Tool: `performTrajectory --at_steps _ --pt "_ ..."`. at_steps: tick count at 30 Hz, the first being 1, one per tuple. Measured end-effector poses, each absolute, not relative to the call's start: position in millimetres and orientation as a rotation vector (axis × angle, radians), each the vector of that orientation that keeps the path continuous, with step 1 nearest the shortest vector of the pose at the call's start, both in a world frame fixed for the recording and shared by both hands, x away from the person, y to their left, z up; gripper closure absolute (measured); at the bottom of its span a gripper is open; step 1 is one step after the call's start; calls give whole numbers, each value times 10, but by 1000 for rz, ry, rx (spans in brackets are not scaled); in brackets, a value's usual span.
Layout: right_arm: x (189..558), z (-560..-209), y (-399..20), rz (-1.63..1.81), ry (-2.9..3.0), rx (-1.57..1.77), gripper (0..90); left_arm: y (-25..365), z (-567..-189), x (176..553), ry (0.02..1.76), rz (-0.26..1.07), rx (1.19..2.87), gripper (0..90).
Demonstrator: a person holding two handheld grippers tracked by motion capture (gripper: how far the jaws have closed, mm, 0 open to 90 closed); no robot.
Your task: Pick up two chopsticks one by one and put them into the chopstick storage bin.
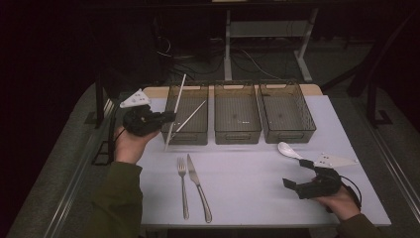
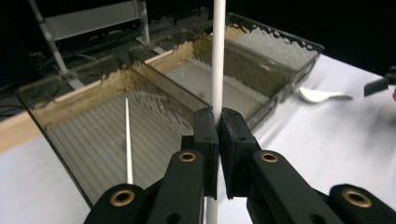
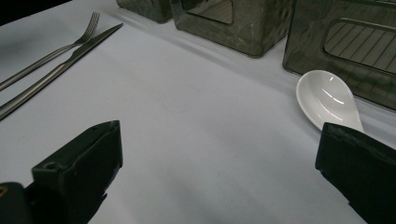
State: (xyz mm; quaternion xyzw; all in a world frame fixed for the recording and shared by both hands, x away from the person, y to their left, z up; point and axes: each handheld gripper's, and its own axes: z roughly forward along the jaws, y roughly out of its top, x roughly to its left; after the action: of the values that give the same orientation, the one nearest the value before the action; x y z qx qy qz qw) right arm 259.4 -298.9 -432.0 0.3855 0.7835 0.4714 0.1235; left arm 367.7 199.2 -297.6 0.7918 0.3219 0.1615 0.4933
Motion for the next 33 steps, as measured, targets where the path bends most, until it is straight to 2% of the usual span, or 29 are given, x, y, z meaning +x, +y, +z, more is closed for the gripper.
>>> performTrajectory --at_steps 7,15,23,33 --pt "2597 -4321 -2992 1379 2284 1125 8 1896 -2839 3999 782 423 1922 849" --pt "2606 -4331 -2992 1382 2289 1124 8 1781 -2857 4338 818 465 1958 849" --pt "2617 -4333 -3001 1385 2291 1129 8 1735 -3135 4587 881 440 1991 849" --pt "2608 -4327 -3010 1394 2288 1126 8 1651 -3474 4676 927 389 2088 848"
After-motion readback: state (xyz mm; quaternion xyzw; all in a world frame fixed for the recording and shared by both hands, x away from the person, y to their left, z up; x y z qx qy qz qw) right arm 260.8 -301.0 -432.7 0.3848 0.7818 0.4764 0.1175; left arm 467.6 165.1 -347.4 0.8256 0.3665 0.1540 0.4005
